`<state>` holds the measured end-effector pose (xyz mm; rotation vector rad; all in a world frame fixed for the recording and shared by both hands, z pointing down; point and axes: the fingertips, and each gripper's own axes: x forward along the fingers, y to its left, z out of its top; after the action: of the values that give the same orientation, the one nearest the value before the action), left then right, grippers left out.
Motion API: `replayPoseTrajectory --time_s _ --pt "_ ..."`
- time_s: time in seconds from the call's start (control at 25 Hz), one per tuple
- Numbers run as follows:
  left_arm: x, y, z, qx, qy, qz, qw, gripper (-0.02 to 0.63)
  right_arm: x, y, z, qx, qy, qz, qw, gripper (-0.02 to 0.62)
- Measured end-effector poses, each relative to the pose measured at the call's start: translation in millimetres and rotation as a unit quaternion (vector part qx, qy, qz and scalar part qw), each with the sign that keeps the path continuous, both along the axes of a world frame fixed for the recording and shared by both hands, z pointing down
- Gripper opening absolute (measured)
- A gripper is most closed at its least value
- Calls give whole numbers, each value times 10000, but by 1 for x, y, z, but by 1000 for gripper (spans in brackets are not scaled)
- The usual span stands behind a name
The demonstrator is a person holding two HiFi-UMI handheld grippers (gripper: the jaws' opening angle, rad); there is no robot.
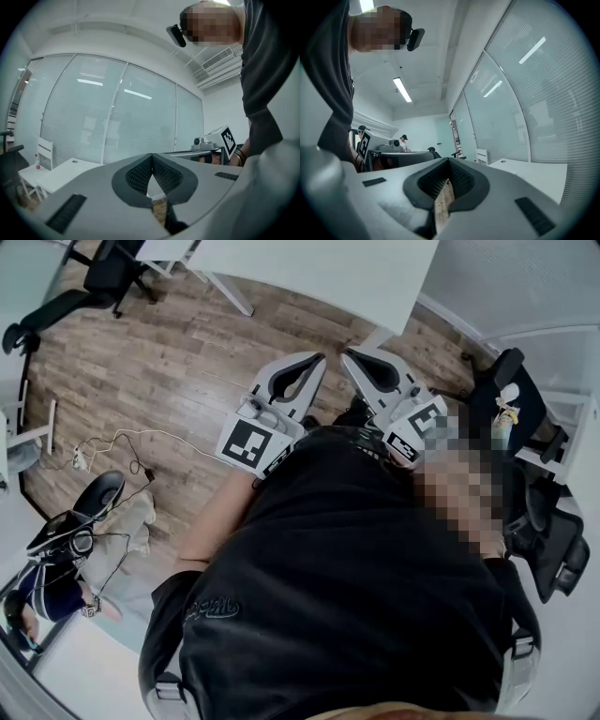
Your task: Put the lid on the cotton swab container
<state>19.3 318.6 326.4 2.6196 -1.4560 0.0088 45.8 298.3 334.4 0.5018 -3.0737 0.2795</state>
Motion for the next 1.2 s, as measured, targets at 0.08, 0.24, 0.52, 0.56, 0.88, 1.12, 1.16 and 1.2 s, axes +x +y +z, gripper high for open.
replayPoseTrajectory --time_s 0.08,0.24,0.52,0.56,0.88,1.12,1.16,1.2 --pt "9 -13 0 14 20 1 10000 15 7 -10 1 -3 -18 -42 10000 23" --pt "27 -42 -2 51 -74 -5 10000 15 23 -40 -1 1 -28 -89 10000 23" --pt "60 -104 -1 40 -119 -16 9999 15 51 -103 -4 14 23 -190 9998 23" --pt "65 -111 0 32 -126 -27 9999 15 56 -111 -3 1 17 -206 9998 23" --pt "78 -152 10 -197 -193 -408 9988 15 74 -152 2 -74 -38 -442 9990 23" --pt "82 -160 19 -318 -113 -610 9976 15 82 -165 11 -183 -13 -569 9982 23" --pt "82 -162 20 -331 -107 -623 9974 15 82 -167 12 -209 -9 -572 9981 23" --pt "81 -164 21 -334 -110 -627 9974 15 81 -169 13 -226 -4 -570 9981 23"
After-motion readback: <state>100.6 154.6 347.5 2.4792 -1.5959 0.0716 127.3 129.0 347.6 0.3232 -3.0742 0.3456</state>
